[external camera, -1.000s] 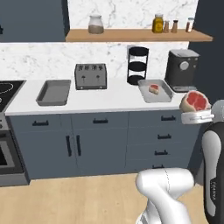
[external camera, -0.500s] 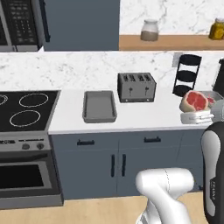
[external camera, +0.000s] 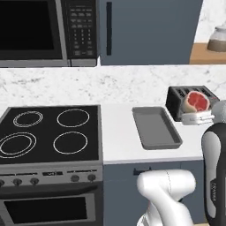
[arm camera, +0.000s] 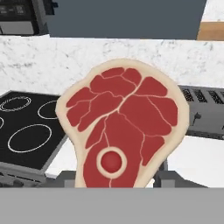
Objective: Place one potato and one steak in each tupperware on the nearby counter, to pack two identical lunches.
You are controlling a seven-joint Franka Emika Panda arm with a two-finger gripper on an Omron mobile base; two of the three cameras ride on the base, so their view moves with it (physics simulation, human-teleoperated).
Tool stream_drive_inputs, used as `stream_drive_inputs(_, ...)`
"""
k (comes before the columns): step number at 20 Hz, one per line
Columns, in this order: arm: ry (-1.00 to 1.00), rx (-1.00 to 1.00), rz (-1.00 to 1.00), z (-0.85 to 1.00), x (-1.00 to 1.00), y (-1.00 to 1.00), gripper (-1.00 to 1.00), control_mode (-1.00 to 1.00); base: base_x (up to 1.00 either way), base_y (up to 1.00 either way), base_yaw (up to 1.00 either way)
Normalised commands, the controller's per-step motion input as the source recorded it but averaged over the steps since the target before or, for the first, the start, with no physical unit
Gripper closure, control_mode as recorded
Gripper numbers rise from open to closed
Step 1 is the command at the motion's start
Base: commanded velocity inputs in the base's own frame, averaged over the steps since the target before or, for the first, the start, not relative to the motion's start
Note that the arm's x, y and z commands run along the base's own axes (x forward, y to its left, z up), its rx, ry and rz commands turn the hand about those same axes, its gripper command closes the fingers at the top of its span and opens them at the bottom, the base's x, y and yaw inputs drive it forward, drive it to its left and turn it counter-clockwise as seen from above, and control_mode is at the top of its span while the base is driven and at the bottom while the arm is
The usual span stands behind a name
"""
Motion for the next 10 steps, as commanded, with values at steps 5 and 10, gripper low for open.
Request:
stream_drive_inputs(5,0.0,0.0,0.0,0.0,0.0,0.0,1.0,1.0,0.75,0.5,0.0)
stream_drive_inputs(10,0.02,0.01,0.0,-0.3,0.04,0.0,1.0,-1.0,0.12,0.07,0.0)
